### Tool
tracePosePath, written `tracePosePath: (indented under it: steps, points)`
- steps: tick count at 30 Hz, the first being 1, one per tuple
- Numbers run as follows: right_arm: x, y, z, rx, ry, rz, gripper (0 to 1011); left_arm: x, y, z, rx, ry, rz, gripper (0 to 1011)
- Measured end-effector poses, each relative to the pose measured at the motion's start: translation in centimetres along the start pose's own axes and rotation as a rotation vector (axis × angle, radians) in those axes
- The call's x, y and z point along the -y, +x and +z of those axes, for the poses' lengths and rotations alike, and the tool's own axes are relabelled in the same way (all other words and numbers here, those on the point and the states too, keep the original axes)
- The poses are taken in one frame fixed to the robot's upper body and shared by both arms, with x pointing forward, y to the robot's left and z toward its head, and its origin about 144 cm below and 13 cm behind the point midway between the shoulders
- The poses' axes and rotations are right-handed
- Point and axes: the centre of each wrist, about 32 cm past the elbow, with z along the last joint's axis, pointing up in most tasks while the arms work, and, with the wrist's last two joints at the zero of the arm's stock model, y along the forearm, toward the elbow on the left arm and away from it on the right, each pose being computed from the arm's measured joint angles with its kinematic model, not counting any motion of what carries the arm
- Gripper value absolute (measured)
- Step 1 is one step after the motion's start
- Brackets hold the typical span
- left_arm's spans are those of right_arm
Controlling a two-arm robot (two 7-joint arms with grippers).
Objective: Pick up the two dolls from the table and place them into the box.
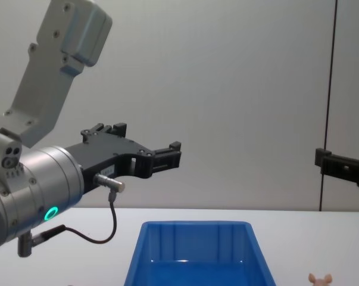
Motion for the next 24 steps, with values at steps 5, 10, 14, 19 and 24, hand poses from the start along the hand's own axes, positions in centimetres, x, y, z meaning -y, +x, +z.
tracePosePath:
  steps: [5, 10, 14, 19, 24]
  points:
    - [0.0, 0.2, 0.0, 0.0, -0.007, -0.003, 1001, 0.0, 0.0, 0.0, 0.0, 0.0, 0.0, 1001]
    - [0.1, 0.8, -0.2, -0.002, -0.034, -0.006, 1000, 0.0, 0.0, 0.0, 0.0, 0.0, 0.0, 1002]
    - [0.3, 1.7, -0.5, 0.002, -0.069, -0.006, 1000, 0.0, 0.0, 0.0, 0.0, 0.0, 0.0, 1001]
    - [0.7, 3.5, -1.2, 0.012, -0.133, -0.007, 1001, 0.0, 0.0, 0.0, 0.0, 0.0, 0.0, 1001]
    - [1.1, 4.8, -1.7, 0.021, -0.178, -0.002, 1000, 0.0, 0.0, 0.0, 0.0, 0.0, 0.0, 1001]
